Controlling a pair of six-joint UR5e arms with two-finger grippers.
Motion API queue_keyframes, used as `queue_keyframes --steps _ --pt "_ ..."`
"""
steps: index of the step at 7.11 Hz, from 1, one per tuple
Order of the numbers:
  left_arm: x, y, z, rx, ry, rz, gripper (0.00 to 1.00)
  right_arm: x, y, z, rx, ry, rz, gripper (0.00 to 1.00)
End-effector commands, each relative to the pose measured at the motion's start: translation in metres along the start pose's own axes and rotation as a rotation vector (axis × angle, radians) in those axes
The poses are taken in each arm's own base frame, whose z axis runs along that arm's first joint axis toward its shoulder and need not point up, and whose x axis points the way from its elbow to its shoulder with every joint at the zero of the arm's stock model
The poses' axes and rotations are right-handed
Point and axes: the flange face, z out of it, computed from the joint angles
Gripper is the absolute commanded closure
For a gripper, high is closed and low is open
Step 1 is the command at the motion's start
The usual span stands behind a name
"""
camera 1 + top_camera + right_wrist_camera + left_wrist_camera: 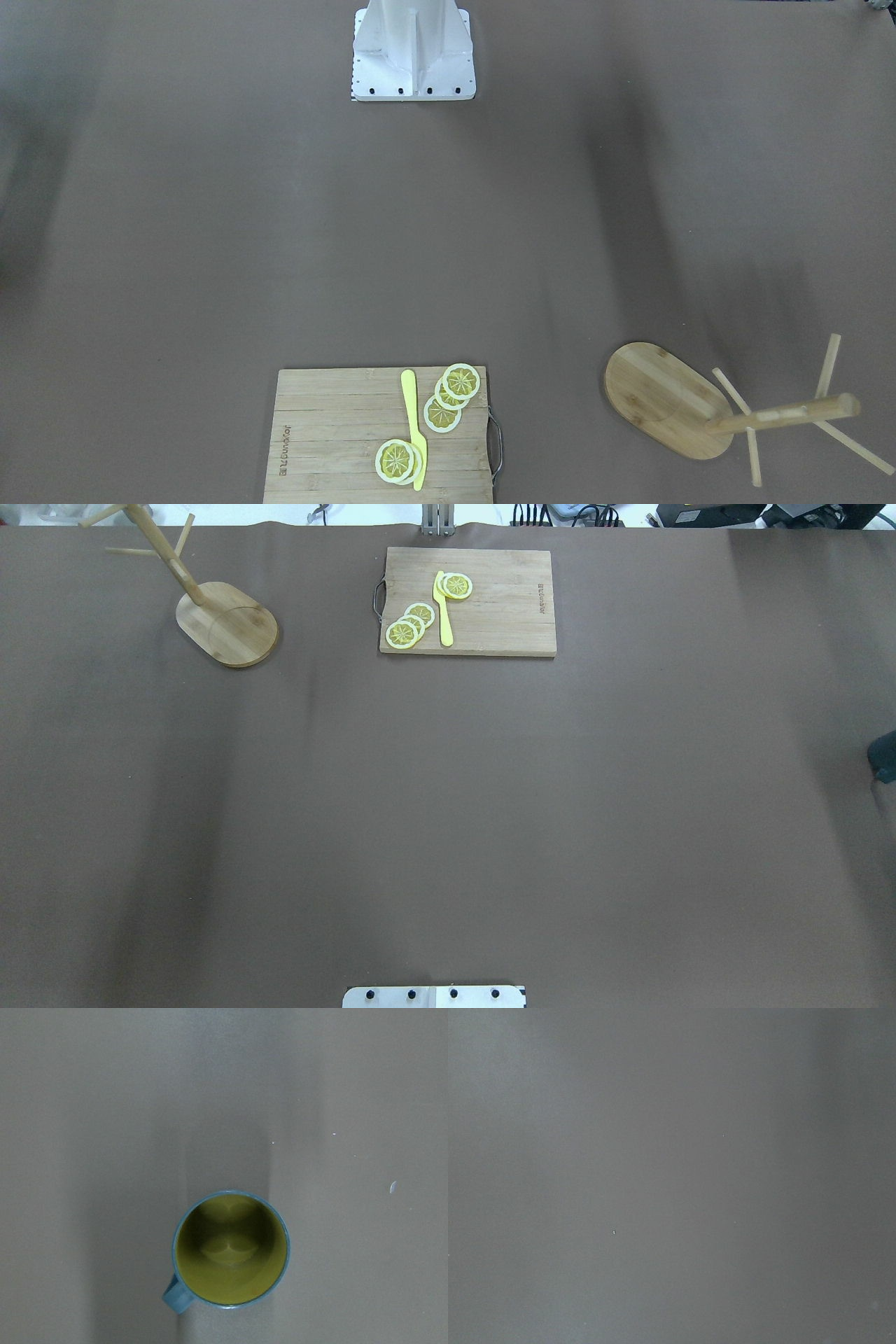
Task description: Hang cup on storage rack
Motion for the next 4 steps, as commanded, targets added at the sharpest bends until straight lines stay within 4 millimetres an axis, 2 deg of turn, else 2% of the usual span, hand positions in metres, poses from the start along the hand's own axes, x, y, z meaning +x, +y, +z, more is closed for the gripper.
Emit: queue_keyframes --steps 1,4 --pt "-0.0004 -0.0004 0.0018 -0.002 0.003 0.000 0.02 0.0011 0.0045 0.0020 -0.005 -0.011 0.004 0.00" --pt "0.0057 -0.0080 -0.0032 0.017 0.021 0.016 0.02 0.0005 0.0036 0.0015 -0.003 -0.011 0.003 0.00"
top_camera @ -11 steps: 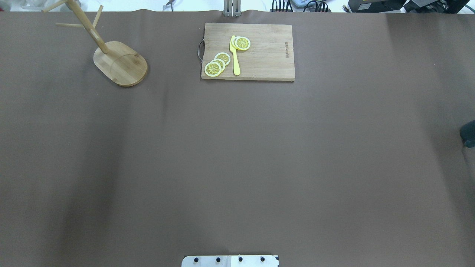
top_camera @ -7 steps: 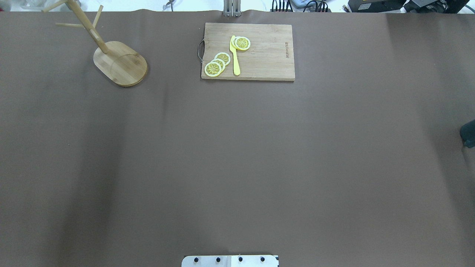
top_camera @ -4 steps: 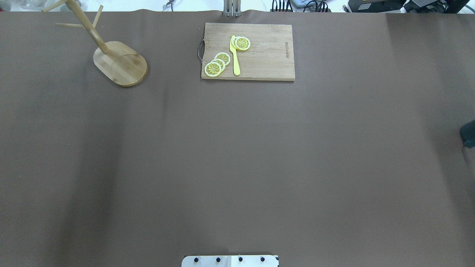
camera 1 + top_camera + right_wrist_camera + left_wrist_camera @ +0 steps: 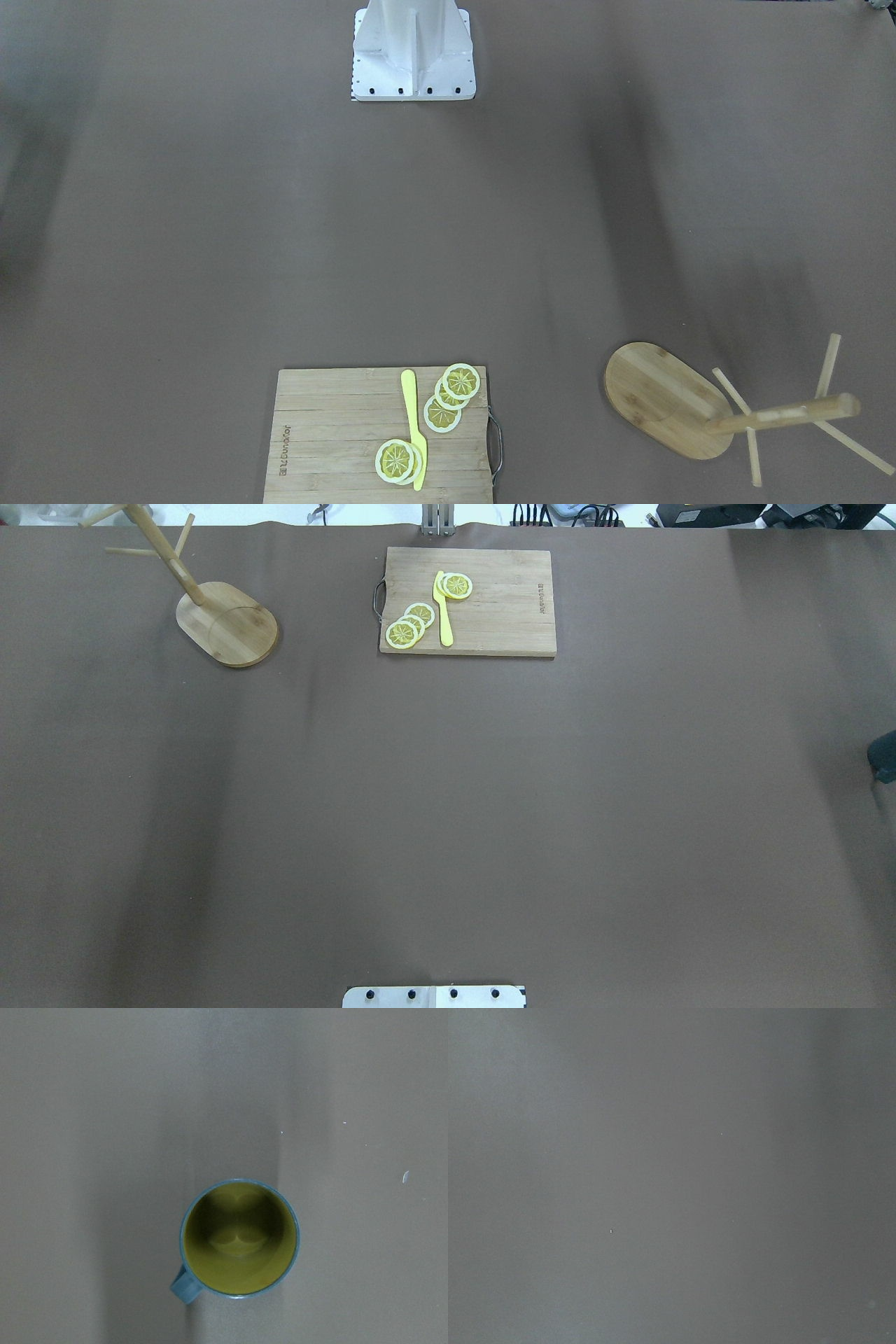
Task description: Hang cup on storage rack
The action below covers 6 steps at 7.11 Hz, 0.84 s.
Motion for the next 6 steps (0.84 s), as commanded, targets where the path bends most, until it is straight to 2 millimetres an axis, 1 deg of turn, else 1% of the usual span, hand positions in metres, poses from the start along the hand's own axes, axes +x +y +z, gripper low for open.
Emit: queue_keyframes --steps 1,2,3,4,5,6 --pt "0.0079 -0.0038 -0.0024 0.008 0.059 0.002 0.02 0.0000 -0.0001 -0.0002 0.001 0.002 0.010 0.00" --pt "0.0058 -0.0042 0.0013 0.003 0.066 -0.002 0.02 0.0040 -0.0005 0.0038 -0.008 0.003 0.024 0.00" --pt "0.0069 -0.0055 -0.0008 0.008 0.065 -0.051 0.02 0.0016 -0.0023 0.0018 -0.003 -0.001 0.012 0.00" --pt "0.0091 -0.0063 -0.0040 0.014 0.067 -0.060 0.02 0.0007 -0.0029 0.0019 -0.003 -0.010 0.008 0.00" --pt "0.0114 -0.0085 -0.0055 0.018 0.067 -0.053 0.02 -0.0007 0.0039 0.0049 -0.013 -0.059 0.014 0.00" --pt "0.0128 -0.0070 -0.0079 0.037 0.067 -0.039 0.02 -0.0034 0.0043 0.0021 -0.004 -0.059 0.004 0.00"
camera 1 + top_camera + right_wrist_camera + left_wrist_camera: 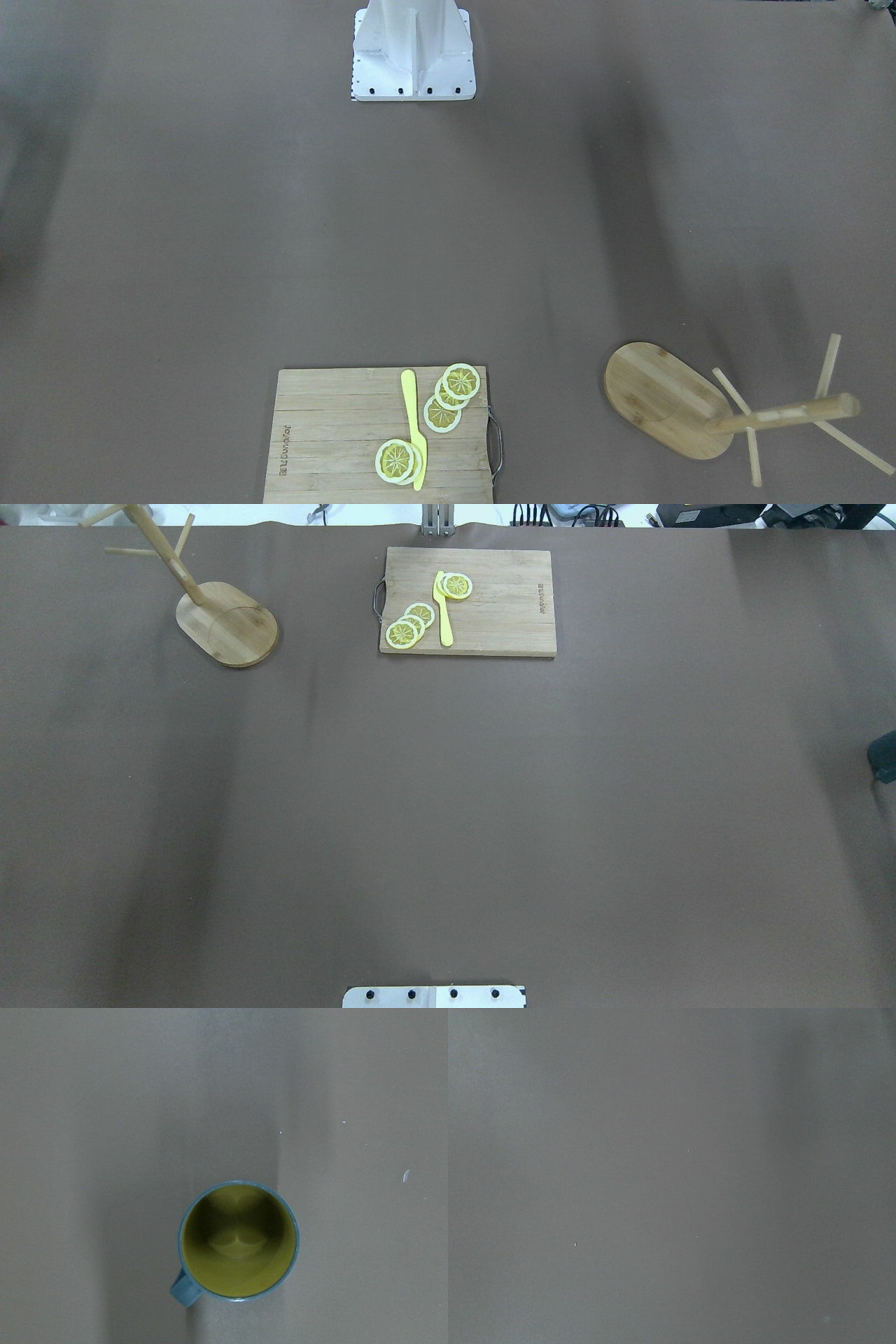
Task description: Hang cup on storage rack
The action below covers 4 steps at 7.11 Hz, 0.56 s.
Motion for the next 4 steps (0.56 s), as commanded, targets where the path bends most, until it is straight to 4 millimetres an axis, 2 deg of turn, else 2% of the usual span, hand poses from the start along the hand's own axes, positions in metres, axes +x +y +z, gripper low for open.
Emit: queue_keyframes --steps 1,3,4 --pt "-0.001 0.003 -0.001 0.036 -0.002 0.028 0.02 -0.002 0.002 0.000 0.007 -0.024 -0.004 0.00" --pt "0.000 0.001 -0.001 0.070 -0.002 0.068 0.02 0.000 -0.002 0.009 -0.009 -0.014 -0.001 0.00" --pt "0.000 -0.001 -0.002 0.110 0.001 0.102 0.02 0.001 -0.007 0.020 -0.018 -0.011 -0.020 0.00"
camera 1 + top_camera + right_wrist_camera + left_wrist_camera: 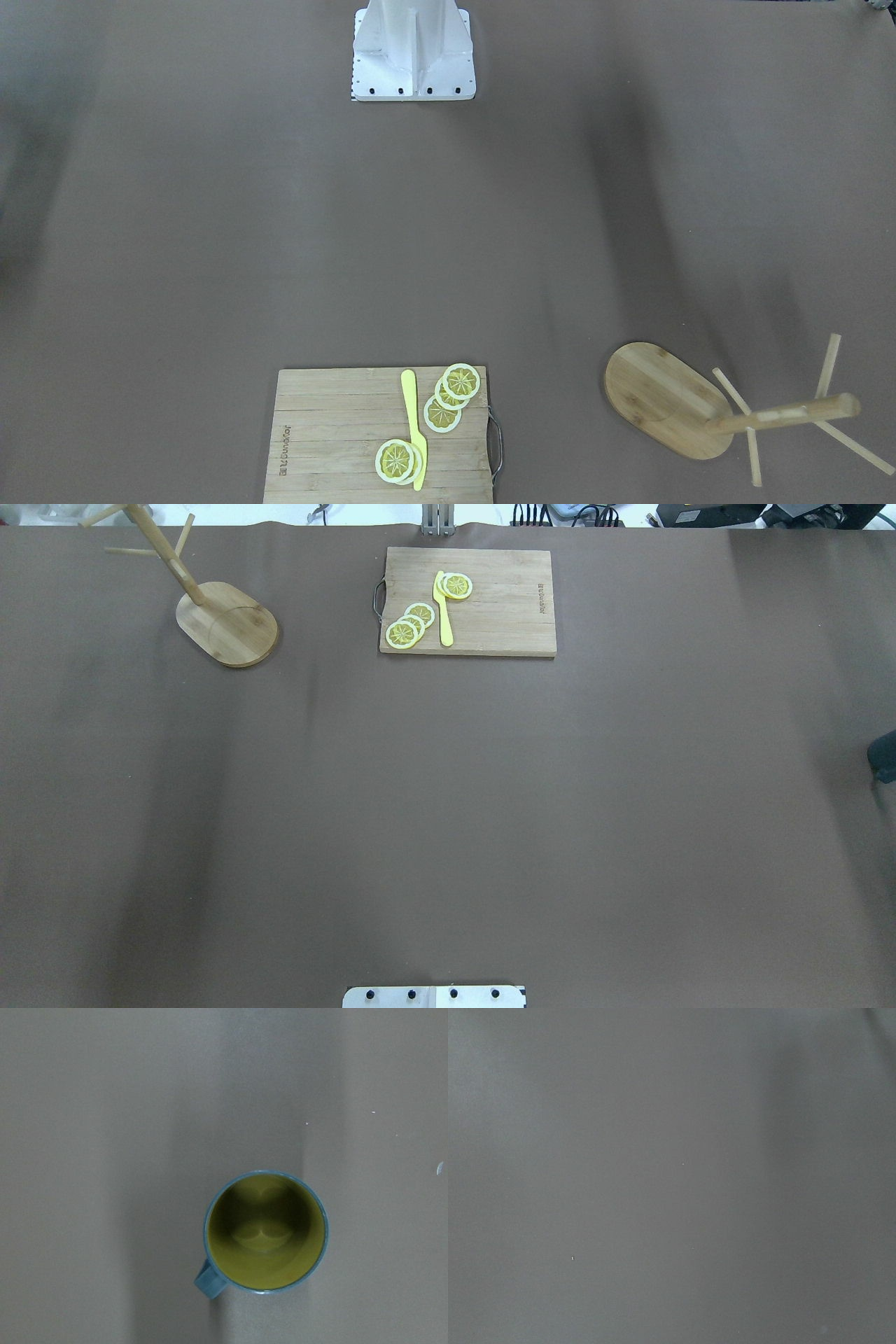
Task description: Hang cup on storage rack
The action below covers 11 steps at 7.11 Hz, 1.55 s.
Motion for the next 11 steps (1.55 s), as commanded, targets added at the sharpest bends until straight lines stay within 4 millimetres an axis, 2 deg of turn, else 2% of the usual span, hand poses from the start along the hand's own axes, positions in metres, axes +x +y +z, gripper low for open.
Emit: queue_keyframes --steps 1,2,3,4,5,6,8,11 --pt "0.004 -0.005 -0.002 0.055 0.003 0.026 0.02 0.013 -0.011 0.030 0.000 0.022 -0.053 0.00" --pt "0.007 -0.009 -0.004 0.063 0.007 -0.035 0.02 0.024 -0.016 0.057 0.024 0.042 -0.124 0.00" --pt "0.009 -0.012 -0.006 0.074 0.010 -0.064 0.02 0.039 -0.032 0.077 0.036 0.036 -0.137 0.00" --pt "0.012 -0.013 -0.008 0.084 0.013 -0.056 0.02 0.048 -0.036 0.085 0.023 0.043 -0.121 0.00" --pt "0.013 -0.015 -0.009 0.087 0.014 -0.054 0.02 0.049 -0.049 0.089 0.016 0.040 -0.114 0.02" --pt "0.015 -0.017 -0.010 0.089 0.015 -0.062 0.02 0.059 -0.048 0.097 0.002 0.044 -0.092 0.17" --pt "0.018 -0.019 -0.012 0.103 0.018 -0.046 0.03 0.052 -0.055 0.092 0.018 0.046 -0.059 1.00" --pt "0.016 -0.019 -0.010 0.110 0.019 -0.039 0.10 0.038 -0.070 0.084 0.032 0.033 -0.076 1.00"
